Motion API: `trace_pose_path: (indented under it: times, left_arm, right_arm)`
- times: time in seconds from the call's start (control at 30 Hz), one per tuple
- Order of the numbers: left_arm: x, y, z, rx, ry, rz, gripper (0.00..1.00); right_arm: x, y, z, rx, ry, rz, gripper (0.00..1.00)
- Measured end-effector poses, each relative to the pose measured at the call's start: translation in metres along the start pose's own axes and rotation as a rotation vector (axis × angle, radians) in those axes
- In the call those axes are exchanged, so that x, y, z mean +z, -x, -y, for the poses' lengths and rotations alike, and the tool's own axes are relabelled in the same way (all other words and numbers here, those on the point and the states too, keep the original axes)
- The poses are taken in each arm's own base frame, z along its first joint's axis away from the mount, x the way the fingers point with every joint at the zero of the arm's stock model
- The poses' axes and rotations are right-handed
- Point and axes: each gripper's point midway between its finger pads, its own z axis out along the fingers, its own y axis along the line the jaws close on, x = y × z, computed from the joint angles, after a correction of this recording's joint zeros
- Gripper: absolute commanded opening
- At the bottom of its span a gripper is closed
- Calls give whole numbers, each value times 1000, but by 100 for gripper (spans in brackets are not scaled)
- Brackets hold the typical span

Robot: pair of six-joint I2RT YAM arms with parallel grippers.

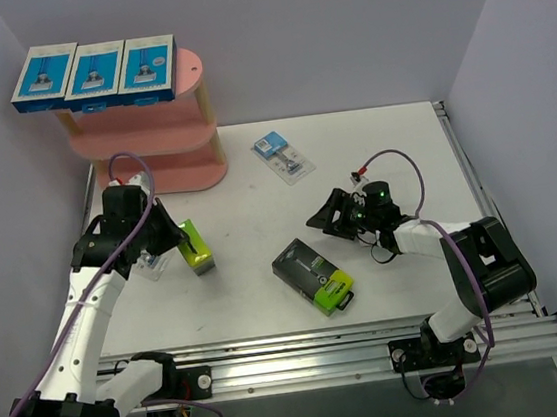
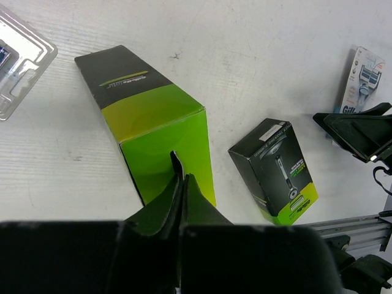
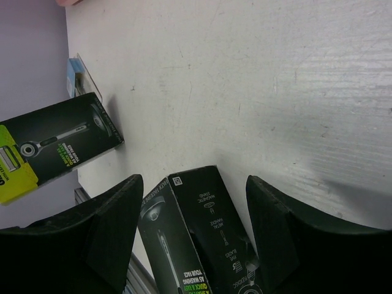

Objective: Place and organize the shaving razors onto the shelf

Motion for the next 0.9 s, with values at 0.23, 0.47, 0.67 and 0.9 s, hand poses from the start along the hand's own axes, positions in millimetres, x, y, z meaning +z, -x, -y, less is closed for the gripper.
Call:
trace_pose_path:
  times: [0.23, 0.47, 0.67, 0.9]
  left_arm:
    - [-11, -4, -6, 9, 27, -22, 2]
    - [-17, -3, -6, 19, 29, -24, 2]
    - [-17, -5, -6, 25, 26, -36, 8]
    - [-17, -3, -6, 27, 24, -29, 18]
  right_arm:
    - [-1, -6, 8, 10, -19, 1, 63]
    - [-1, -3, 6, 3, -12, 13, 63]
    - [-1, -3, 8, 3, -14, 16, 64]
    - [-1, -5, 9, 3, -15, 15, 64]
